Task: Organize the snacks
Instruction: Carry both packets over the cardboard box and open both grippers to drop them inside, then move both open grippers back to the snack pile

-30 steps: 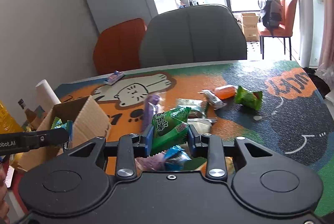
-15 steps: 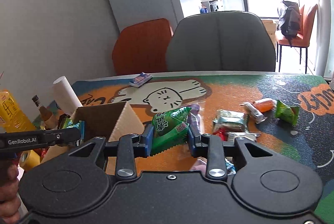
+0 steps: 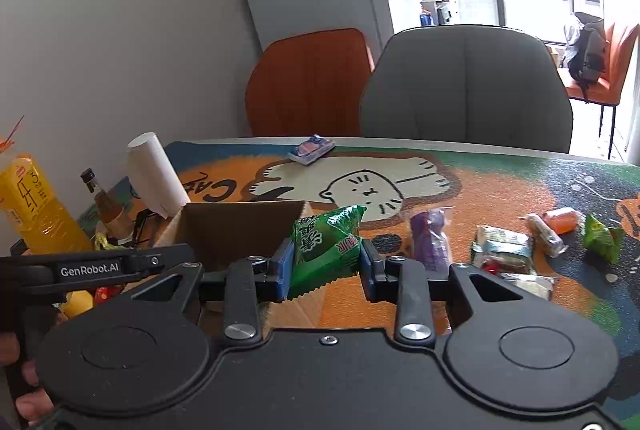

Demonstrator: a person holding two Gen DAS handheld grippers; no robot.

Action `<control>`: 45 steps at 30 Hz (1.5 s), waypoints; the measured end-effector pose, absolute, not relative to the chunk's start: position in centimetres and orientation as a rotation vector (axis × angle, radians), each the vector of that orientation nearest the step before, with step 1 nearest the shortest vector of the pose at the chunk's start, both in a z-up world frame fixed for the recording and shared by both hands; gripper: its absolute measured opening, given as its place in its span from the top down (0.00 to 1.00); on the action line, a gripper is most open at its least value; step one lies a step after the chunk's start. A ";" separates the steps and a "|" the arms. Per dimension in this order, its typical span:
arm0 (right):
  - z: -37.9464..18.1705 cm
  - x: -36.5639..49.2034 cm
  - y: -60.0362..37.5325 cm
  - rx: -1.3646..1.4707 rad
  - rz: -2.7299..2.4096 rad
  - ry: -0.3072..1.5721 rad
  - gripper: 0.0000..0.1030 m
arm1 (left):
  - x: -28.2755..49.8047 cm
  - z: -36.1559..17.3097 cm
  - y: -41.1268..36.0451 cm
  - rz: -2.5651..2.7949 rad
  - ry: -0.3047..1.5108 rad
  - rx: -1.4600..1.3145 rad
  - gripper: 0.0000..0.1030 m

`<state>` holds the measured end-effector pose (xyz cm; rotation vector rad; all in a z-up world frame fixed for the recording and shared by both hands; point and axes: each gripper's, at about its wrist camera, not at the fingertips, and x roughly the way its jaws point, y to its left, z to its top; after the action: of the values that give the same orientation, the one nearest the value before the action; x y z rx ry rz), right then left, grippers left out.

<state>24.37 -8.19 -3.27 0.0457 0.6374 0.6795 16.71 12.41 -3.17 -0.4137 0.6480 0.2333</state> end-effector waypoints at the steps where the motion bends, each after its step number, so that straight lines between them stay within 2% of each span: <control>1: -3.2 24.3 -7.7 0.040 0.690 0.639 0.69 | 16.5 -3.2 12.6 0.237 0.650 -0.422 0.59; 4: -3.2 24.2 -6.5 0.031 0.716 0.644 0.69 | 15.7 -3.4 13.1 0.253 0.654 -0.427 0.51; 11: -2.8 24.1 -4.2 0.065 0.797 0.654 0.68 | 14.2 -3.2 13.8 0.268 0.655 -0.436 0.41; 13: -2.7 24.0 -3.8 0.068 0.828 0.657 0.58 | 13.9 -3.2 14.0 0.287 0.655 -0.431 0.33; 15: -2.5 23.7 -3.5 0.053 0.827 0.651 0.53 | 13.5 -3.2 14.1 0.301 0.654 -0.432 0.28; 19: -2.6 23.6 -3.9 0.059 0.813 0.657 0.51 | 13.3 -3.3 14.2 0.296 0.668 -0.445 0.20; 26: -3.1 23.8 -6.3 0.069 0.747 0.676 0.43 | 13.4 -2.8 13.0 0.296 0.671 -0.427 0.15; 31: -3.4 23.6 -8.0 0.067 0.721 0.691 0.28 | 13.7 -2.7 11.4 0.302 0.695 -0.384 0.08; 33: -3.5 23.6 -8.8 0.084 0.726 0.703 0.28 | 13.8 -2.6 11.0 0.300 0.698 -0.381 0.05; 36: -3.5 23.4 -9.6 0.066 0.712 0.700 0.21 | 13.9 -2.4 10.2 0.289 0.689 -0.366 0.00; 45: -3.9 23.8 -13.5 0.101 0.660 0.707 0.11 | 14.5 -2.4 7.5 0.253 0.703 -0.344 0.00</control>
<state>23.75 -13.51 -3.94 0.1010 0.7069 0.6603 14.48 7.53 -2.43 -0.3436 0.7030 0.2530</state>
